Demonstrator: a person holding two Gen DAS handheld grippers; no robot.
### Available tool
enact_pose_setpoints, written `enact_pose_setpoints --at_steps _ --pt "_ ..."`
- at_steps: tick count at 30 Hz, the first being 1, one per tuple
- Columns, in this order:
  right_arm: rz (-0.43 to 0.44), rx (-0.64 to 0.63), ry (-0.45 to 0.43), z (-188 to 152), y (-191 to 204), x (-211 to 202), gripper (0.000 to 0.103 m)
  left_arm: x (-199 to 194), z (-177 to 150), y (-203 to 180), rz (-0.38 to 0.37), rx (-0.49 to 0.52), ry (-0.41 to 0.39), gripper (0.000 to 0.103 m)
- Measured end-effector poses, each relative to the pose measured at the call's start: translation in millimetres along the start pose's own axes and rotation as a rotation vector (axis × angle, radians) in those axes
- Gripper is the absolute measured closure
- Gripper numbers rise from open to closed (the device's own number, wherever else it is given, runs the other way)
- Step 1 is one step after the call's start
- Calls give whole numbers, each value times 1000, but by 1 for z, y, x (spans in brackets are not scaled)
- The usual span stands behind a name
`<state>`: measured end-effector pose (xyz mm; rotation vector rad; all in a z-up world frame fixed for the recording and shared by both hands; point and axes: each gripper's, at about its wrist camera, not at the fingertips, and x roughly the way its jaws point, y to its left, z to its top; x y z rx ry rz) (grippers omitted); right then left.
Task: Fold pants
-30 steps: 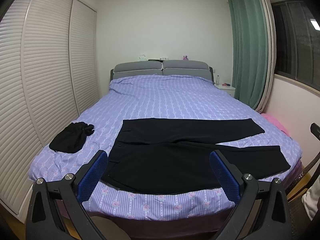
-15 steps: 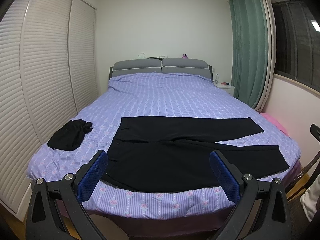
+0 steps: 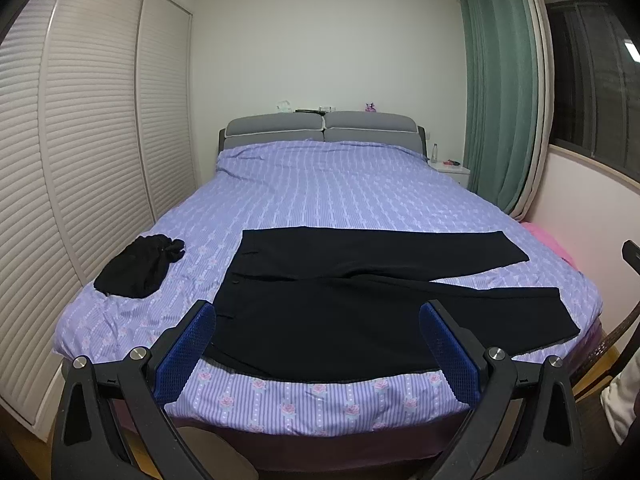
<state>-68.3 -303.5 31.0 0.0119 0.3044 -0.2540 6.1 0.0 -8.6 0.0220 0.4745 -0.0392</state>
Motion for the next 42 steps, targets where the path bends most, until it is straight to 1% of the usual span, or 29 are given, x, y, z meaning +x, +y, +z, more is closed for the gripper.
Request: enact_pose_setpoints --at_steps 21,29,33,39,42 --pt "15 -6 21 3 3 15 1 9 1 -2 -1 5 11 0" --pt "11 1 8 3 -1 19 1 15 3 -8 1 16 11 0" --pt "1 16 17 -1 -4 24 1 23 1 -9 7 20 22 0" --pt "-15 29 55 -8 -10 45 1 40 -4 -12 24 18 27 0" --pt "-28 27 65 -14 -12 54 1 58 -9 -17 26 25 32 0"
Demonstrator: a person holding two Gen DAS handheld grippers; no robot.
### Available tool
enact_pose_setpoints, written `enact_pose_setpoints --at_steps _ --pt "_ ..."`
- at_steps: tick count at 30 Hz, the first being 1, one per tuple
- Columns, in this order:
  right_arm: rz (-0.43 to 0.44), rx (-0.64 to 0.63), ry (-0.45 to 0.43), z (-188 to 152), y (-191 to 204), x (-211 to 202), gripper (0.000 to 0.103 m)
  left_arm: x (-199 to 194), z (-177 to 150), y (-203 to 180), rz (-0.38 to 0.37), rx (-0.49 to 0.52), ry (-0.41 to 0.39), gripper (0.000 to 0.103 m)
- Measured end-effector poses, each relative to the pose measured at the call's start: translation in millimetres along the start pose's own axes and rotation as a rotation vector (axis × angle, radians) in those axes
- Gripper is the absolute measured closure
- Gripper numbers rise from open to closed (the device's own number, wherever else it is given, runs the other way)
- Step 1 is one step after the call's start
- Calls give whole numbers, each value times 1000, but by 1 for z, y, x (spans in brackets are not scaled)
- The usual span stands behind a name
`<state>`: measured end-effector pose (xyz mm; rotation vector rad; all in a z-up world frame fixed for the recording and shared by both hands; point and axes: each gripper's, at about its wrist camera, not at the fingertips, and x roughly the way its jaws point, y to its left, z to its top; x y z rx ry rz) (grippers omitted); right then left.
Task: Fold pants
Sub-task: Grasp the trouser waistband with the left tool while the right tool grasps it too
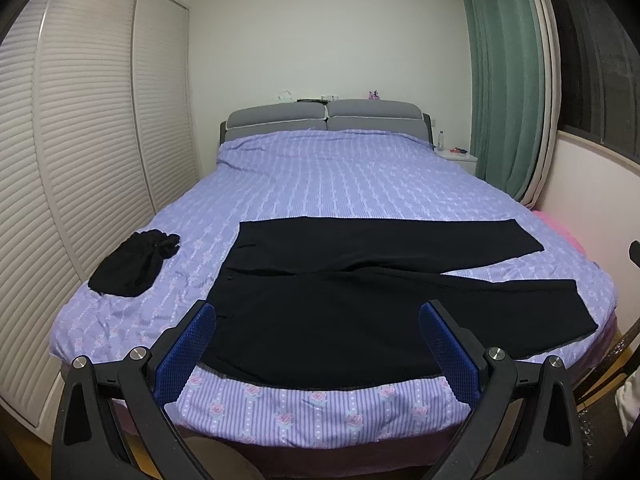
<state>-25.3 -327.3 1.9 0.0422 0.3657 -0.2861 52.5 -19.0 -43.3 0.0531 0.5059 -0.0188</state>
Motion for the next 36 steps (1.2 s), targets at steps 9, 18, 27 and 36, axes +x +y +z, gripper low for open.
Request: enact_pose_setpoints --at_steps 9,18,27,36 --pt "-6 20 52 -16 2 86 1 89 -1 -9 1 -35 6 0" --pt "-37 55 56 28 13 190 1 191 75 -19 -4 27 45 0" --pt "-62 12 198 133 -7 271 1 258 192 -108 -143 196 114 0" --pt "-80 -46 295 187 -83 392 1 377 246 -263 -346 385 100 1"
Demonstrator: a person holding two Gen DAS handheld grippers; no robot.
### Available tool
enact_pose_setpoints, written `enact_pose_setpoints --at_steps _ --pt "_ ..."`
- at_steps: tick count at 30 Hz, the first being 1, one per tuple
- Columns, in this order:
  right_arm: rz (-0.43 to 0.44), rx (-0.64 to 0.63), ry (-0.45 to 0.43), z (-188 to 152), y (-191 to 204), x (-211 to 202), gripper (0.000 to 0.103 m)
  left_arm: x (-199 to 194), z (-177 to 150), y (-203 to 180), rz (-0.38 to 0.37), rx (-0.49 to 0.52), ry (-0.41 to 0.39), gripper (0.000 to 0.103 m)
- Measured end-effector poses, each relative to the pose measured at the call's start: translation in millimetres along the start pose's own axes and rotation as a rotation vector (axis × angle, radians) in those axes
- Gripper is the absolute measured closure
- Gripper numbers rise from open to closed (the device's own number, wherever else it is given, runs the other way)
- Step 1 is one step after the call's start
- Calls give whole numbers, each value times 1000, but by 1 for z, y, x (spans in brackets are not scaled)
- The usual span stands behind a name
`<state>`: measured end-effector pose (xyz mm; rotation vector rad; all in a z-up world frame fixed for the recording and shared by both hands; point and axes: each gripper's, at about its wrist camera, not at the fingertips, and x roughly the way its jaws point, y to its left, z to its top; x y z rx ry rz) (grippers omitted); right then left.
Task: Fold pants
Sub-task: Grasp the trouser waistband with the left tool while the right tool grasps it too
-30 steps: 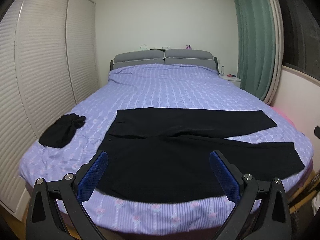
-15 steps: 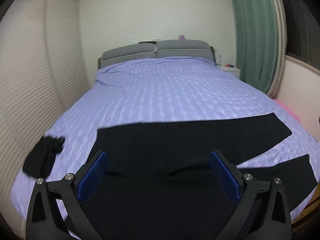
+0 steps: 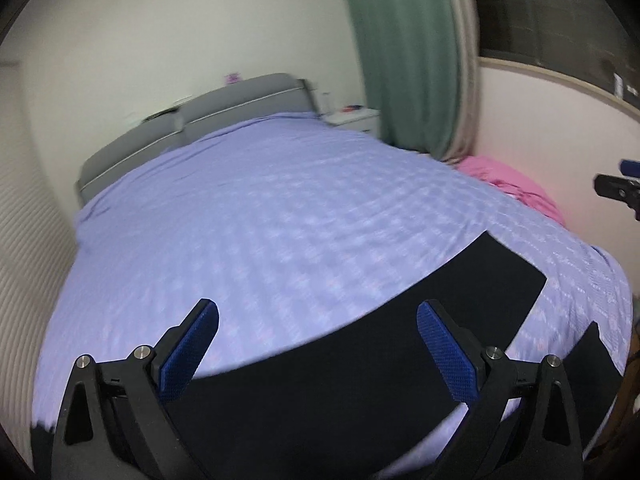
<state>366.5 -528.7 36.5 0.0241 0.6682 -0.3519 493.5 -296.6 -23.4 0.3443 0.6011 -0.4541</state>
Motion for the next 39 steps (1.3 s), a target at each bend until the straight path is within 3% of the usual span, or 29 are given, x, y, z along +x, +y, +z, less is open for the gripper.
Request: enact_pose_setpoints --at_steps 3,6,9,17,23,34,36,39 --pt "-3 -12 36 15 -27 53 1 57 17 -23 -82 39 3 1" --pt "40 -40 71 20 -46 109 2 108 22 -43 -112 90 37 15" --pt "102 -94 142 23 -55 175 14 157 21 -59 -143 128 99 16" --pt "206 -195 265 4 -56 282 20 225 -3 -81 -239 177 256 17" --pt "299 -183 356 -18 -59 332 21 261 -15 -86 -265 209 313 24" --pt "309 -178 467 -31 -62 386 24 311 -28 -91 -372 228 449 33" --pt "344 -171 501 -31 -60 392 34 312 -29 -90 -395 215 453 43" --pt "379 -178 492 -32 -56 392 52 310 -30 -94 -442 220 461 69"
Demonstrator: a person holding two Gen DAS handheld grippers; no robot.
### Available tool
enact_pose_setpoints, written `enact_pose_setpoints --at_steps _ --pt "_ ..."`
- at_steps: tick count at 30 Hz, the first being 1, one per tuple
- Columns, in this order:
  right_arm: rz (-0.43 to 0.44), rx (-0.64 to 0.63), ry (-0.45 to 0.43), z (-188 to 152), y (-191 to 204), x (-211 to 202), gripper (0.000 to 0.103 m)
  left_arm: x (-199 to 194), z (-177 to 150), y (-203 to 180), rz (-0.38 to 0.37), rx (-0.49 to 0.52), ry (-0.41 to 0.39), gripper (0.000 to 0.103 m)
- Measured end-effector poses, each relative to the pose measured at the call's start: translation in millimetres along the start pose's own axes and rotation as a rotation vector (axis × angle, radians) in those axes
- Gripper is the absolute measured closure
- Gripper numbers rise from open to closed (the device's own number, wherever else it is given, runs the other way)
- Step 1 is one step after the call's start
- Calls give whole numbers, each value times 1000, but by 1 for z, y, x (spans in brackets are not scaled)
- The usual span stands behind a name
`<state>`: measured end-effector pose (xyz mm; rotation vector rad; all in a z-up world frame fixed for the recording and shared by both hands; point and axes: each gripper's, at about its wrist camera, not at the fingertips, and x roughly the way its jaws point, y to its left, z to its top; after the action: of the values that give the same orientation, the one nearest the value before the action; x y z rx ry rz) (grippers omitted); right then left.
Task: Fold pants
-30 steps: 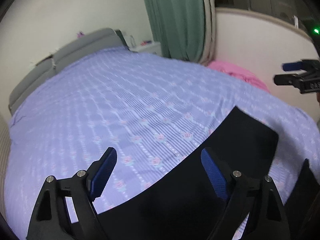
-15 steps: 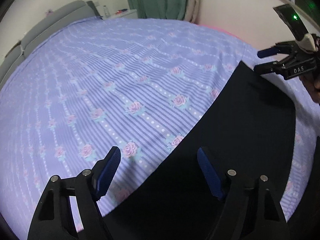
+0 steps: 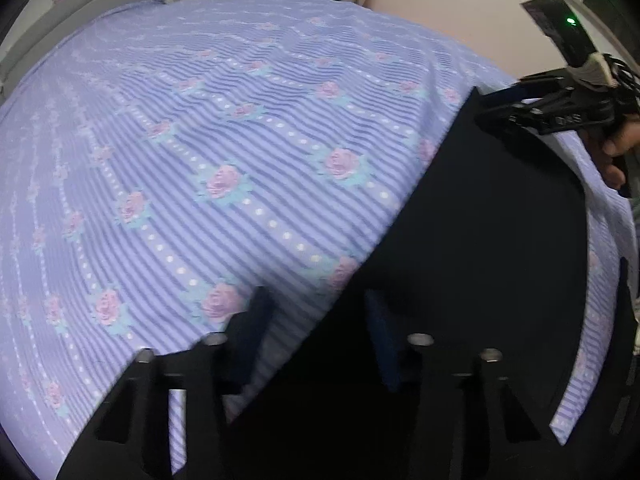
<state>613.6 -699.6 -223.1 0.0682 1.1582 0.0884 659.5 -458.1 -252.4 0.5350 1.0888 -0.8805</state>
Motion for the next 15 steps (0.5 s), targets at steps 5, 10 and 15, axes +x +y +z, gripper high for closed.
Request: enact_pose_setpoints --at_steps 5,10,15 --pt "20 11 -9 -2 -1 0 87 -5 -1 -5 -44 11 9 97" --pt "33 -7 -57 -5 4 -18 96 -20 -3 -11 -60 33 -8 99" --pt "37 4 -120 -13 10 -50 98 -42 -3 -20 -47 50 -26 99"
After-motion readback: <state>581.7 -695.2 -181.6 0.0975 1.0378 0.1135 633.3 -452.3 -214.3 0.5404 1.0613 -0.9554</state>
